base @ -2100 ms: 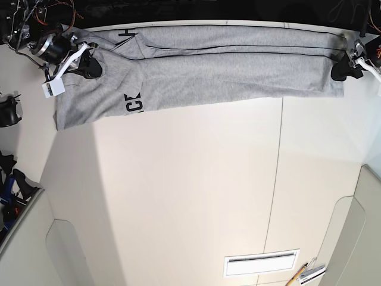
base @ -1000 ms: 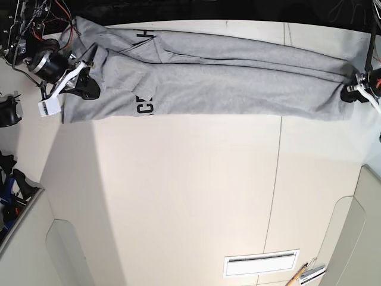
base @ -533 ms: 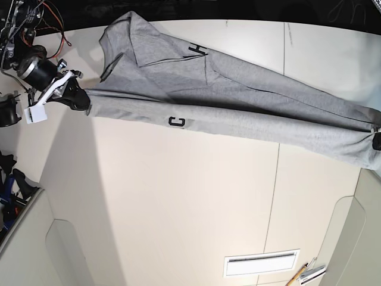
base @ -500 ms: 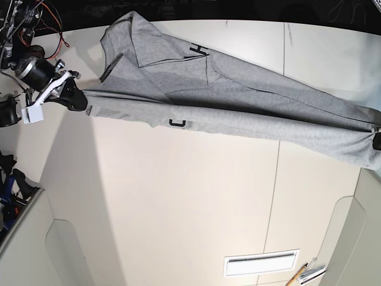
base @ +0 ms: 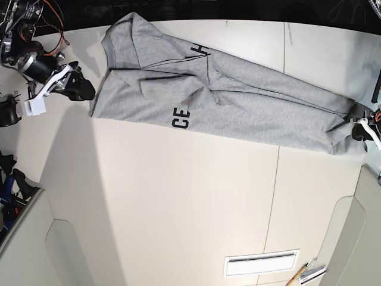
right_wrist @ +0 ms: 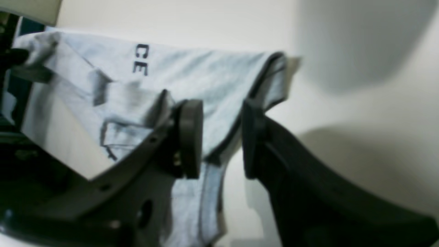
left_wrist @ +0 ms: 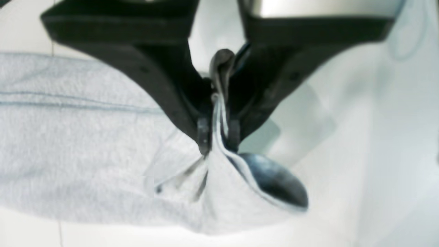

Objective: Fold the T-shirt properly

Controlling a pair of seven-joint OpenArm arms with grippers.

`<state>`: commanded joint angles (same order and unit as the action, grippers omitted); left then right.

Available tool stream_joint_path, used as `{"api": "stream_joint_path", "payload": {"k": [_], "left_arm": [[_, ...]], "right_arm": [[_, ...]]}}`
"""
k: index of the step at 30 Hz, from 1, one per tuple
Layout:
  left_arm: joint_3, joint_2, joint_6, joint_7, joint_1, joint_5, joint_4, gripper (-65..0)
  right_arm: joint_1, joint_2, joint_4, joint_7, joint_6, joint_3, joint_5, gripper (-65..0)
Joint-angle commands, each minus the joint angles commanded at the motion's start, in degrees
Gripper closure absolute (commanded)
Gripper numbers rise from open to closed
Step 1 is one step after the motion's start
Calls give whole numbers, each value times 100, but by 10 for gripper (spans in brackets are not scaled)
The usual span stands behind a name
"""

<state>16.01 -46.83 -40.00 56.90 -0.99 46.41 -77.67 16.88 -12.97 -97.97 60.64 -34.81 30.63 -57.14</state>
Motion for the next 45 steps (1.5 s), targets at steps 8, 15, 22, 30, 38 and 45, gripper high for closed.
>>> {"api": "stream_joint_path", "payload": {"k": [8, 15, 22, 30, 38, 45], "left_arm": [[2, 2, 0, -13, -186, 11, 0, 0], [2, 31, 0, -9, -363, 142, 0, 0], [2, 31, 0, 535, -376, 361, -330, 0], [-4, 640, 0, 1550, -247, 1421, -2142, 0], [-269, 1274, 0, 1622, 273, 1587, -2774, 0], [-1565, 1692, 0, 1311, 400, 1047, -2918, 0]], "right_arm": [[186, 109, -313, 90, -59, 2, -289, -346], [-201, 199, -1121, 61, -31, 109, 90, -347], [-496, 42, -1119, -131, 9, 474, 599, -347], [-492, 42, -1102, -173, 52, 479, 828, -347], [-494, 44, -1102, -243, 52, 476, 831, -347], [-492, 44, -1097, -221, 122, 476, 822, -347]]}}
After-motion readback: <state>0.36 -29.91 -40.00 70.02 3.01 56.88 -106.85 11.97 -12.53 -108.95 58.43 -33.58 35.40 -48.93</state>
